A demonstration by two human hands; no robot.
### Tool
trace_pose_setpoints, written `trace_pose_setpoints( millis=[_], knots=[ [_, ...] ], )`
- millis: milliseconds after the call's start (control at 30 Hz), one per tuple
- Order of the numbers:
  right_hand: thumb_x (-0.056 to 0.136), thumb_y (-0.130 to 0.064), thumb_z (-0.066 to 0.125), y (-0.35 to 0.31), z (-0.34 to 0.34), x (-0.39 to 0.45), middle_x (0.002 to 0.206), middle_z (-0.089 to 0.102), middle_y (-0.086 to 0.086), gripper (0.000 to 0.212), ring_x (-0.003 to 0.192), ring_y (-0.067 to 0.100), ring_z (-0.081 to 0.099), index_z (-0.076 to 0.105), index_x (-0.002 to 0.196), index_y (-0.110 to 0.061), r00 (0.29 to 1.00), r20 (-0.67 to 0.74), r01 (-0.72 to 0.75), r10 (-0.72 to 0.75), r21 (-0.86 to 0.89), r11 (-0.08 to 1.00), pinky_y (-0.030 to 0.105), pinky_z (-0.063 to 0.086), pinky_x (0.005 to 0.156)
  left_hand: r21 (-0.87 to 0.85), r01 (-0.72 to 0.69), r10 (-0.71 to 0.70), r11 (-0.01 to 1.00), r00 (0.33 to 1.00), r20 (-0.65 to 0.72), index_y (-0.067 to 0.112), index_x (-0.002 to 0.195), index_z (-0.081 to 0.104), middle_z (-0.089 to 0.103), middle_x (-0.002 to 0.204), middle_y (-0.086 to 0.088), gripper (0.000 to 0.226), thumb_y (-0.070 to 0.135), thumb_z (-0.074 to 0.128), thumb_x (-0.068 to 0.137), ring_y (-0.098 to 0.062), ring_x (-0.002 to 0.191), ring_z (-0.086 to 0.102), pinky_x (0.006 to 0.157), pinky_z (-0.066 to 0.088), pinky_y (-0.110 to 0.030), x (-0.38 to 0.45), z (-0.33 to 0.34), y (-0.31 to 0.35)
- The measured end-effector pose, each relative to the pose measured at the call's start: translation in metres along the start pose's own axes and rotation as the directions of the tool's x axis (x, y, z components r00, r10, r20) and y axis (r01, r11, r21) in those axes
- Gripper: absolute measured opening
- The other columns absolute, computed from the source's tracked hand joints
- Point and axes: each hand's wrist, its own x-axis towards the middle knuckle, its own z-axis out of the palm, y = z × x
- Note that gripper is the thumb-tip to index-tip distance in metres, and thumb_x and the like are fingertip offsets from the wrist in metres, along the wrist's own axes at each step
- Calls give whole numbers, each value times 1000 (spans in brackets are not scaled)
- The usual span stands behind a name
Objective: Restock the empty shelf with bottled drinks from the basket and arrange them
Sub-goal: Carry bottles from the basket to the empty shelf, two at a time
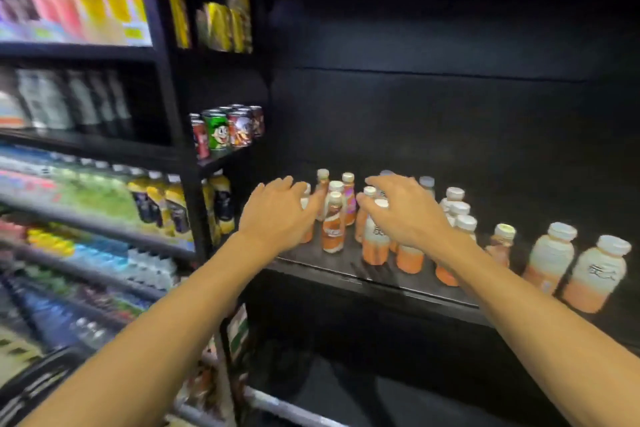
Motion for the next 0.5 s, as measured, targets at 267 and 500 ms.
trace_pose_setpoints(
  millis=[267, 500],
  knots=[
    [103, -54, 44, -169, 71, 32, 151, 53, 0, 56, 142, 23, 43, 51, 149, -22, 940, 178, 262, -291, 170, 950, 39, 36, 110, 123, 342, -343, 932, 939, -12, 16, 129, 61, 59, 136, -6, 58, 57, 29, 103, -31, 125, 52, 107, 40, -46, -103, -67, -161],
    [103, -57, 42, -296, 141, 54, 143, 60, 3, 58, 127, 26, 56, 53, 146, -20, 812, 241, 446, -532, 333, 831, 39, 47, 96, 232, 597, -590, 768, 800, -104, 16, 138, 57, 56, 142, -10, 64, 60, 29, 102, -29, 134, 49, 113, 36, -49, -188, -101, -264]
  ],
)
